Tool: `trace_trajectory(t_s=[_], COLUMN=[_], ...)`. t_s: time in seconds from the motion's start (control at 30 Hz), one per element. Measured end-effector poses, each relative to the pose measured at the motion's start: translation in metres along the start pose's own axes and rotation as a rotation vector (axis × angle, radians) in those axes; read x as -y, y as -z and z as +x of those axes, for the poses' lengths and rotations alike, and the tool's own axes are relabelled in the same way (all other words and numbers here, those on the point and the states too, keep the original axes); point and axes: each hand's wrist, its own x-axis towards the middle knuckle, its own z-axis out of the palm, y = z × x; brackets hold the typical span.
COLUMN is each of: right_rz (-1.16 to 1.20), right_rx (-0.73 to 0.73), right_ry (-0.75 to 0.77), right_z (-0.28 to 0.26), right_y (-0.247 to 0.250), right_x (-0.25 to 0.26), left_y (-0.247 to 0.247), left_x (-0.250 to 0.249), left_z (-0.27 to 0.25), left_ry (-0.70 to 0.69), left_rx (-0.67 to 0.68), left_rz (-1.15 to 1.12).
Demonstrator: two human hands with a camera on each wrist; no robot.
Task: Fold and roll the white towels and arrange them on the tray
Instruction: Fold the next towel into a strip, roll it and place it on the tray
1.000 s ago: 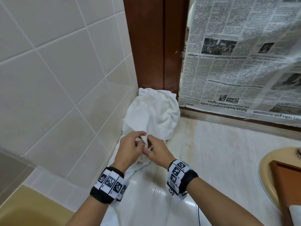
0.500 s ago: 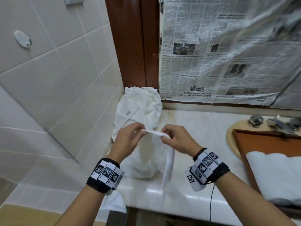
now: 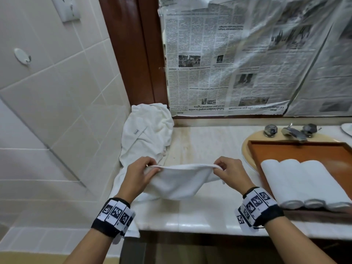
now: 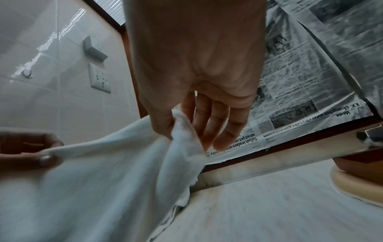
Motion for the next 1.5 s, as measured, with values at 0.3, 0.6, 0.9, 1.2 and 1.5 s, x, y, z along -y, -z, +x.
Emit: trace_trajectory(t_s=[0.3,0.6,0.9,1.2,1.5], right_rz=[0.042,0.050,0.041,0.075,0.072], right_rx=[0.049,0.209,0.390,0.324,0.247], right_ry=[-0.107,-0.067,-0.089,-0.151,-0.234], right_z=[-0.012,-0.021,-0.058,-0.106,-0.125], right_y=[-0.041,-0.048,-0.038,-0.025,-0.025], right_x=[-0.044,-0.075,-0.077,-0.078,-0.064], left_y=[-0.081,-0.109,-0.142,-0.128,-0.140], left_x=[0.062,0.067,-0.017,-0.049,-0.055], left_z=[-0.028,-0.049,-0.102,-0.089,-0.118], left_ry=[0.480,0.583,0.431,0.304,0.224], left_rx=[0.236,0.424,0.857,0.830,0.985], left_rz=[0.174,0.251,0.018,0.045,0.064])
